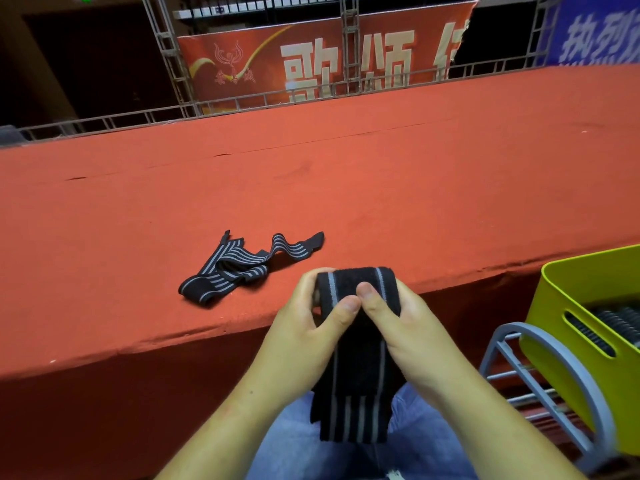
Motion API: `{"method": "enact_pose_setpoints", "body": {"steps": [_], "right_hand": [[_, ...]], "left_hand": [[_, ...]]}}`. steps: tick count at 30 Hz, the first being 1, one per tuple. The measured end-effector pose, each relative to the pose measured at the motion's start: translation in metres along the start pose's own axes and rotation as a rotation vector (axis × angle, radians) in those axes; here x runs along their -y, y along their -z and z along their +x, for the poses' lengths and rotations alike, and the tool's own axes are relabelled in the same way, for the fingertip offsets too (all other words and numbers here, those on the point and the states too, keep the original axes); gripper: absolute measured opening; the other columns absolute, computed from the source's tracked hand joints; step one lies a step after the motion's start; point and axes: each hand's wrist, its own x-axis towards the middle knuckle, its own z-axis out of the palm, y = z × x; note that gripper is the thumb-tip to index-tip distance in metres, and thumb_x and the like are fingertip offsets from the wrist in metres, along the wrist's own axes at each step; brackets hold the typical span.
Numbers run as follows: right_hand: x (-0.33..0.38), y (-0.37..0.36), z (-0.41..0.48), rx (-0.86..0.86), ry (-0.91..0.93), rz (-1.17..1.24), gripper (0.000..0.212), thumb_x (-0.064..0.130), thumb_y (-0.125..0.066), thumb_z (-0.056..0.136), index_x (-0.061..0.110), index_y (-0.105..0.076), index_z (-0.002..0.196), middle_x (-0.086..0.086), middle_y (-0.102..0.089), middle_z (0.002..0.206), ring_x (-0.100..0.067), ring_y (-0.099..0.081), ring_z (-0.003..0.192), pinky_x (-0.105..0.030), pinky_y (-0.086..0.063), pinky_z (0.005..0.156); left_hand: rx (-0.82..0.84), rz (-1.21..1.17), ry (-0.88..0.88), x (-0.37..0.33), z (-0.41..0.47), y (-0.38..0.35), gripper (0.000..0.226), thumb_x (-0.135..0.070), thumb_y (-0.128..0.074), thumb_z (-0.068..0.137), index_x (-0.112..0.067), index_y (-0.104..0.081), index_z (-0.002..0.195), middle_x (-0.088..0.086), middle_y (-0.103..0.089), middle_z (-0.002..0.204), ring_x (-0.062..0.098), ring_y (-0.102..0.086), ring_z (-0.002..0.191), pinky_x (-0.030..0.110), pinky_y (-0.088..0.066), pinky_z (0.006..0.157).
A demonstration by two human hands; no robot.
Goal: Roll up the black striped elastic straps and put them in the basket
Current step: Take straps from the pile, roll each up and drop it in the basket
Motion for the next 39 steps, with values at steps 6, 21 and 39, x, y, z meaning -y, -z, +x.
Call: {"method": "enact_pose_setpoints", "body": {"steps": [6,21,39], "right_hand": [[-0.0031,0.0008,0.0000,0.001,-0.082,0.105,0.036,0.051,-0.065,0.096,0.026,-0.072,0.120,-0.005,-0.078,0.119,-0.022,-0.074,0.114,-0.054,-0.053,0.107],[-0.0021,0.0042,-0.0011,0.117,-0.252,0.203,0.051,0.056,-0.052,0.100,0.021,-0.072,0.131,-0.005,-0.077,0.124,-0.022,-0.072,0.119,-0.049,-0.048,0.113],[0.0014,0.0088,0.0044,0.005,-0.205,0.387,0.051,0.044,-0.068,0.086,0.008,-0.072,0.122,-0.020,-0.077,0.116,-0.031,-0.075,0.109,-0.044,-0.058,0.095]], "left_hand": [[-0.023,0.019,-0.013,-0.0016,0.0013,0.0001,0.018,-0.030,-0.068,0.097,-0.030,-0.062,0.115,-0.014,-0.073,0.105,0.003,-0.068,0.100,0.019,-0.052,0.085],[-0.090,0.032,-0.090,-0.0012,0.0035,0.0015,0.035,-0.020,-0.074,0.094,-0.036,-0.056,0.119,-0.011,-0.070,0.109,0.012,-0.066,0.107,0.039,-0.055,0.093],[-0.007,0.058,-0.129,0.0023,0.0013,0.0015,0.046,-0.014,-0.078,0.089,-0.032,-0.050,0.120,-0.019,-0.058,0.134,0.003,-0.054,0.131,0.033,-0.048,0.108]]}}
